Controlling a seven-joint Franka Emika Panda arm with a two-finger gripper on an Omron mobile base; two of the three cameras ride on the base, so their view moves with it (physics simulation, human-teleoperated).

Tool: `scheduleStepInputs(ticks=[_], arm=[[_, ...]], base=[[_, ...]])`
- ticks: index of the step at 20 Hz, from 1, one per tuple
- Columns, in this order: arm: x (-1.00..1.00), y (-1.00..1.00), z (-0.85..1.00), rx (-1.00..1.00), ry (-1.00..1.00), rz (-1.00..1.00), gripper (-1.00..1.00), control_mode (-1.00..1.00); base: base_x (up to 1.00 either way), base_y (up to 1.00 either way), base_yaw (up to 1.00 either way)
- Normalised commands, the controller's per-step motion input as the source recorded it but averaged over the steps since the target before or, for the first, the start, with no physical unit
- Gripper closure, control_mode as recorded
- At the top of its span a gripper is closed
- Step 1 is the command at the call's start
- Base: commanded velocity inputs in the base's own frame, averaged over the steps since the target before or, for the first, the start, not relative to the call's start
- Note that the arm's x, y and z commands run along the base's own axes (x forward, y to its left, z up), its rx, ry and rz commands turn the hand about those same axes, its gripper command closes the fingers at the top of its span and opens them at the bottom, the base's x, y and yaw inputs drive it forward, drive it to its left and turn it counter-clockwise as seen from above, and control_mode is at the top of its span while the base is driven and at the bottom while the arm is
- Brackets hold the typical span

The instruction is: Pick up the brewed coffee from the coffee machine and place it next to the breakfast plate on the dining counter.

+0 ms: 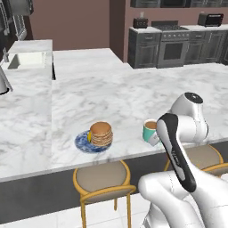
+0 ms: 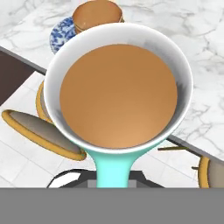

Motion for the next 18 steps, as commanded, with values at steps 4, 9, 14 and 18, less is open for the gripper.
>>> scheduleStepInputs(ticks=[4,9,14,18], arm=[[0.61,0.16,-0.24,0.00,0.00,0.00,1.00,-1.00],[0.70,0.13,-0.38,0.00,0.00,0.00,1.00,-1.00],[0.61,0.09,-0.44,0.00,0.02,0.00,1.00,-1.00],[0.47,0.01,-0.39,0.00,0.06,0.00,1.00,-1.00]], base=[[0.00,0.00,0.00],[0.00,0.00,0.00],[0.00,0.00,0.00],[0.00,0.00,0.00]])
